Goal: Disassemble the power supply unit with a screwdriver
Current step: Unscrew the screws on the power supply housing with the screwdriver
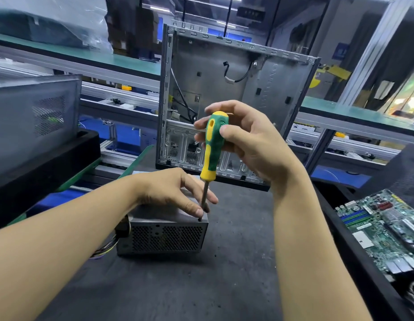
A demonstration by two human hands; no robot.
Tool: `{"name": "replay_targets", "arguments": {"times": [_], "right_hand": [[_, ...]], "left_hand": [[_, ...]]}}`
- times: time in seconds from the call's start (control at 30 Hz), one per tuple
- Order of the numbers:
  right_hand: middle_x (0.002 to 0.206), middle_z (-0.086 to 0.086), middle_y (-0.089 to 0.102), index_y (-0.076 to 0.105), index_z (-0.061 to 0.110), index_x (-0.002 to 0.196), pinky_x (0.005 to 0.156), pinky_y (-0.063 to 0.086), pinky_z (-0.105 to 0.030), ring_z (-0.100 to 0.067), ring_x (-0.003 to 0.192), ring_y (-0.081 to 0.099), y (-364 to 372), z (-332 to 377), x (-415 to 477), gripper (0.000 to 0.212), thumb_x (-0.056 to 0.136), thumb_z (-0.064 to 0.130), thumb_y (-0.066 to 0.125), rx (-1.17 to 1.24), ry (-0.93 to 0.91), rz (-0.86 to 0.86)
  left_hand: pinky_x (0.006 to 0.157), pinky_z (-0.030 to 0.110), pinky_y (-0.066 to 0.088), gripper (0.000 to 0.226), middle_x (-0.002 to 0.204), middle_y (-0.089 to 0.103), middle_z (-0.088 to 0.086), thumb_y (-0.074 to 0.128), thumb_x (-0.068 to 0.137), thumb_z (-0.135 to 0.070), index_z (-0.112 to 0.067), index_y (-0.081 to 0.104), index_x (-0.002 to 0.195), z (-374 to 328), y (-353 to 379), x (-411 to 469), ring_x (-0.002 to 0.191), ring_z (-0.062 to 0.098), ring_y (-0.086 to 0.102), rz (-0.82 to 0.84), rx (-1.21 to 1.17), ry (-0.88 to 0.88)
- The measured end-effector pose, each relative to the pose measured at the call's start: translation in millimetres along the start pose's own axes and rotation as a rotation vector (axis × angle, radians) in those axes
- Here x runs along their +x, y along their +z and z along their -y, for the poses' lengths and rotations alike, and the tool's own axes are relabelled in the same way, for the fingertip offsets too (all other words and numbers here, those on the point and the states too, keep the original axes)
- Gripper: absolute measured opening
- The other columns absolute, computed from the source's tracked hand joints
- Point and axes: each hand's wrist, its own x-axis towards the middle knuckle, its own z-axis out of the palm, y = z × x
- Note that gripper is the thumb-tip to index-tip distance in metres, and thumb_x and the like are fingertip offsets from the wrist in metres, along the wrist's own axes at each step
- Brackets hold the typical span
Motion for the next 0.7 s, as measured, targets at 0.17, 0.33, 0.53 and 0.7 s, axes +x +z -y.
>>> {"name": "replay_targets", "arguments": {"times": [0.17,0.33,0.53,0.7], "right_hand": [[0.116,-0.008,0.068,0.066,0.023,0.108,0.089,0.057,-0.047,-0.031,0.106,0.067,4.1,-2.4,3.3,0.022,0.09,0.016,0.056,-0.09,-0.033,-0.037],[0.099,0.008,0.063,0.069,0.027,0.102,0.077,0.051,-0.03,-0.012,0.084,0.058,7.0,-2.1,5.5,0.017,0.086,0.029,0.074,-0.202,-0.117,-0.11],[0.107,-0.005,0.068,0.067,0.021,0.114,0.089,0.056,-0.042,-0.026,0.1,0.067,4.5,-2.8,3.3,0.032,0.09,0.005,0.053,-0.092,-0.072,-0.051],[0.105,-0.009,0.069,0.064,0.019,0.106,0.094,0.052,-0.037,-0.019,0.1,0.067,9.2,-3.1,4.8,0.018,0.091,0.013,0.056,-0.166,-0.081,-0.102]], "left_hand": [[0.099,0.012,0.038,0.008,0.119,0.072,-0.015,0.086,0.075,-0.03,-0.034,0.079,0.078,2.9,1.5,1.2,0.126,0.0,0.055,-0.003,-0.016,-0.004],[0.09,-0.001,0.038,0.013,0.115,0.073,-0.013,0.086,0.073,-0.03,-0.034,0.075,0.068,2.3,2.3,2.7,0.12,-0.003,0.058,-0.026,-0.013,-0.021],[0.102,0.02,0.033,0.013,0.123,0.07,-0.018,0.086,0.075,-0.038,-0.035,0.078,0.085,1.1,-0.1,0.9,0.127,-0.004,0.053,-0.012,-0.024,-0.015],[0.102,0.019,0.036,0.009,0.121,0.07,-0.017,0.083,0.078,-0.03,-0.035,0.081,0.085,3.0,-0.4,-0.3,0.126,-0.001,0.054,-0.021,-0.07,-0.004]]}}
